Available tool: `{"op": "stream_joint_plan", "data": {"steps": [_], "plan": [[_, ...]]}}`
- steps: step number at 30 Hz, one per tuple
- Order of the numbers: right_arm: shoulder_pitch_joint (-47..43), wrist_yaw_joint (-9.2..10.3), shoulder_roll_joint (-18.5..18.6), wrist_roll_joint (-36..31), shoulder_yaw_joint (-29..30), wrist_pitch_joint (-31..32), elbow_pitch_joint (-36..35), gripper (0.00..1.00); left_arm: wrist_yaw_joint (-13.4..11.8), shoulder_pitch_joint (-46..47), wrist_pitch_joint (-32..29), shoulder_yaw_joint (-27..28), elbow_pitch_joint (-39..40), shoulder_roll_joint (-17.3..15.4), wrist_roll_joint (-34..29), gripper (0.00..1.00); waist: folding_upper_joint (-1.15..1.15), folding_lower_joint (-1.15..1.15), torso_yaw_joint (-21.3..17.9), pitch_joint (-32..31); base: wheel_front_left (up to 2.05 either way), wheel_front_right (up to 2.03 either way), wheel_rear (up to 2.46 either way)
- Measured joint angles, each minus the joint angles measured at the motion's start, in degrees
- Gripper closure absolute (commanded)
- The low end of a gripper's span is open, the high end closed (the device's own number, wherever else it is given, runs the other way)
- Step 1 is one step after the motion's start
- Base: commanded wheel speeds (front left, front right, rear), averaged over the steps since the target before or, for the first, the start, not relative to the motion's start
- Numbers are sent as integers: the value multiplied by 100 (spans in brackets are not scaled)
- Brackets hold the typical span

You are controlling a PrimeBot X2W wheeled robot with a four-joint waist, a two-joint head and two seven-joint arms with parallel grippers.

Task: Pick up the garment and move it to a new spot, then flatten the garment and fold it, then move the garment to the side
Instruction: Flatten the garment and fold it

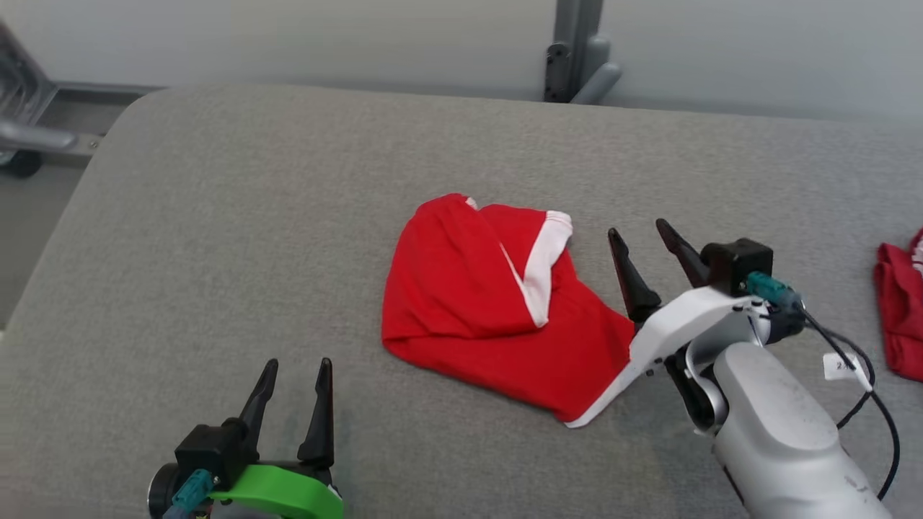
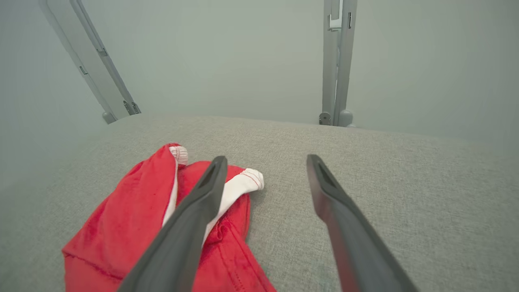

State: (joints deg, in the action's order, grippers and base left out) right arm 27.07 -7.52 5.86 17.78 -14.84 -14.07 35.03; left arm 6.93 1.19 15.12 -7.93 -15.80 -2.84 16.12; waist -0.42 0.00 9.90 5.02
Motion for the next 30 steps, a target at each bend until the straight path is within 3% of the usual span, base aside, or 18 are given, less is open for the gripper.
{"op": "stream_joint_plan", "data": {"steps": [9,19,21,22,30], "plan": [[938,2,259,615,40,66,1329,0,-105,95,0,-342,12,-4,215,0,0,0,997,602,0,0,0],[1464,2,501,637,-35,-8,2114,0,-191,324,0,-548,46,-3,336,0,0,0,1495,1162,0,0,0],[1542,2,505,644,-71,-37,2182,63,-213,338,0,-556,63,-3,342,0,0,0,1568,1248,0,0,0],[1583,2,509,656,-87,-46,2192,100,-220,346,0,-557,69,-3,343,0,0,0,1597,1288,0,0,0],[1661,-1,582,700,-189,-96,2046,100,-247,331,0,-499,69,-2,349,0,0,0,1562,1334,0,0,0]]}}
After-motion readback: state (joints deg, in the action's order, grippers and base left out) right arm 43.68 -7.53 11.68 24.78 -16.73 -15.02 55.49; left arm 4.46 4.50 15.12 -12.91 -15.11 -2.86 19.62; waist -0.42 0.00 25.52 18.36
